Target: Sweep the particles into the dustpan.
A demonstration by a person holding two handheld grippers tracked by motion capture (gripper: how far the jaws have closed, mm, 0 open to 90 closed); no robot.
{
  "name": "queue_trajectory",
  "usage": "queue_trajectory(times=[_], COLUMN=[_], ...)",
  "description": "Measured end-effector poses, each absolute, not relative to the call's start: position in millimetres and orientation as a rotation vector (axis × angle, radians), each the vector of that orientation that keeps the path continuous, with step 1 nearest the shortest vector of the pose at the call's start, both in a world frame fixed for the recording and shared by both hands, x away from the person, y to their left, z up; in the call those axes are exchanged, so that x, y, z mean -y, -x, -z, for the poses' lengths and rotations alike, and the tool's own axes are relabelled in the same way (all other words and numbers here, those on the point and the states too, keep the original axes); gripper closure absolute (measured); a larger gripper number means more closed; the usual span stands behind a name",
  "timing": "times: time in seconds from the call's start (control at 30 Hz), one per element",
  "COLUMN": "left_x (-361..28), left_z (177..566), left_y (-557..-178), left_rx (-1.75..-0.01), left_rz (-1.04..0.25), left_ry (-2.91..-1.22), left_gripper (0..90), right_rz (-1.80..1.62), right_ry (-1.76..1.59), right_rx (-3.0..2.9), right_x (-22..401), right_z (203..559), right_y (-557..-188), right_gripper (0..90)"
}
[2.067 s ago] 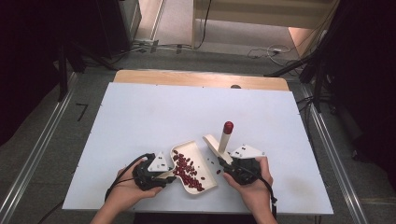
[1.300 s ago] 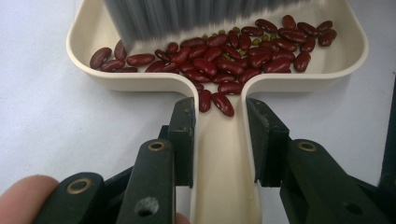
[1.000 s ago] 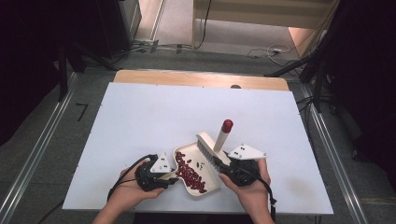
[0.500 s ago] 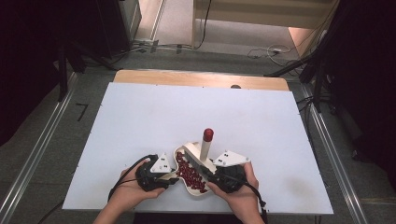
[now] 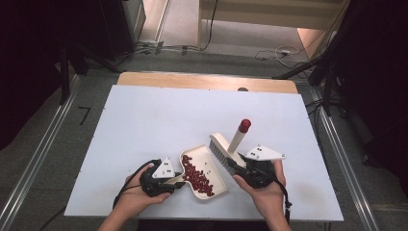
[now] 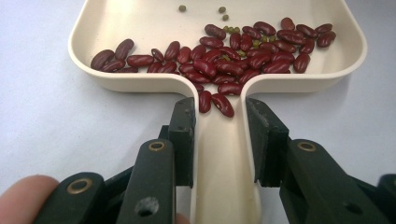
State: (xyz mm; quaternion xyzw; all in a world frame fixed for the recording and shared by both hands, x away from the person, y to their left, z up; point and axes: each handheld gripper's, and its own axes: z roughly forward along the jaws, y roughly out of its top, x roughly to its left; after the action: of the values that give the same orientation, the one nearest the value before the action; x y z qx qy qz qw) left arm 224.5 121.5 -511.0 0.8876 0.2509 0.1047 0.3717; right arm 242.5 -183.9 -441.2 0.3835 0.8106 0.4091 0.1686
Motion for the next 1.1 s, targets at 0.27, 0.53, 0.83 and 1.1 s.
queue_trajectory(times=[0.27,0.53,0.83,1.1], left_x=[-123.0,-129.0,-138.5,-148.3], left_z=[510.3,502.6,496.9,492.3], left_y=[-224.8,-224.8,-226.2,-227.7], left_rx=[-0.663,-0.685,-0.726,-0.771], left_rz=[-0.307,-0.335,-0.372,-0.399], left_ry=[-2.25,-2.222,-2.196,-2.179], left_gripper=[66.7,66.7,66.7,66.7], right_rz=[-1.141,-1.163,-1.181,-1.194], right_ry=[-1.098,-1.102,-1.115,-1.131], right_rx=[-2.313,-2.29,-2.273,-2.242], right_x=[183.4,190.1,201.3,212.3], right_z=[447.7,443.2,440.5,437.3], right_y=[-246.2,-247.1,-249.5,-252.2], right_gripper=[65.3,65.4,65.4,65.3])
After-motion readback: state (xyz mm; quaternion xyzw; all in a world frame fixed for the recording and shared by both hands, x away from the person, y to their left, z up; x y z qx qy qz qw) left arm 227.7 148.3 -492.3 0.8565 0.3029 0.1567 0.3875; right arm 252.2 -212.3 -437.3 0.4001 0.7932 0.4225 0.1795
